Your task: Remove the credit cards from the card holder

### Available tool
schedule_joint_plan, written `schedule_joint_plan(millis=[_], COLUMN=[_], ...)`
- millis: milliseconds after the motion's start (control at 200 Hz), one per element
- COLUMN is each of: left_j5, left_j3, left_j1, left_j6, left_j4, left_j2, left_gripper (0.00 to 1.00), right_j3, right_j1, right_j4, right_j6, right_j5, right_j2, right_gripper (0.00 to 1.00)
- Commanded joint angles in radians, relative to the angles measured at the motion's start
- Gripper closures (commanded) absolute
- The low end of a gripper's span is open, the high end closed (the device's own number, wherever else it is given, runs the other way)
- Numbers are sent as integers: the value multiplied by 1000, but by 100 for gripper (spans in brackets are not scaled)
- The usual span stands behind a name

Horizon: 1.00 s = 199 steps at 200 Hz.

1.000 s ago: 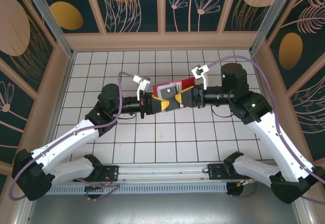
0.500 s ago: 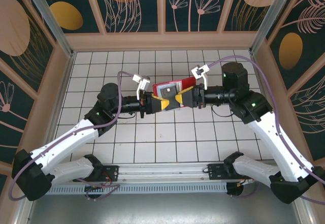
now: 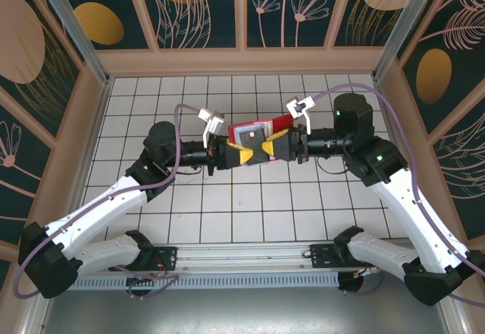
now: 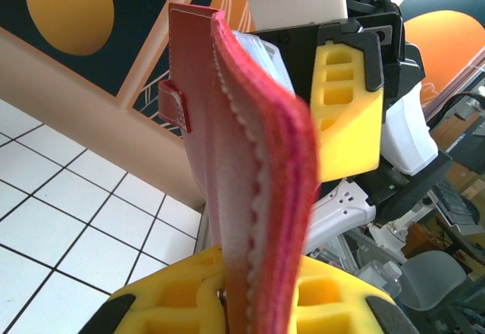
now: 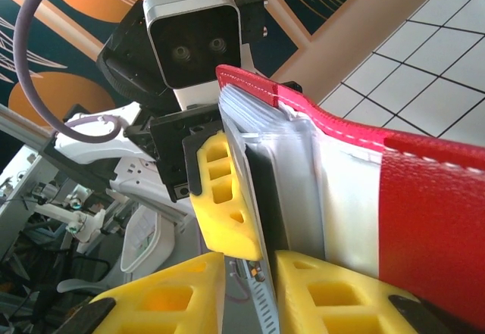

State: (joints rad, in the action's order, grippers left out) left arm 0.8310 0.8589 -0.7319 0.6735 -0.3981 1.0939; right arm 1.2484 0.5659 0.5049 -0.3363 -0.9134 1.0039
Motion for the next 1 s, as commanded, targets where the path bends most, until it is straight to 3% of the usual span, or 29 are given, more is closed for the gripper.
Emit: schedule_joint_plan(millis=[0, 105, 641, 991], left_j5=[3, -2, -62, -42], left_j3=[49, 47, 23, 17], left_j1=[-6, -7, -6, -7], left_j6=[-24, -33, -57, -77], left_j4=[-24, -12, 22, 27], left_j2=[17, 9, -38, -57], left_gripper=[98, 97, 85, 83], right_j3=[-1, -3, -17, -3], right_j1=[46, 46, 46, 45], right_j4=[-29, -28, -42, 7], right_j6=[12, 17, 34, 70], right_j5=[-60, -51, -47, 17], right_j2=[11, 6, -33, -40], right_gripper=[80, 87, 100, 100])
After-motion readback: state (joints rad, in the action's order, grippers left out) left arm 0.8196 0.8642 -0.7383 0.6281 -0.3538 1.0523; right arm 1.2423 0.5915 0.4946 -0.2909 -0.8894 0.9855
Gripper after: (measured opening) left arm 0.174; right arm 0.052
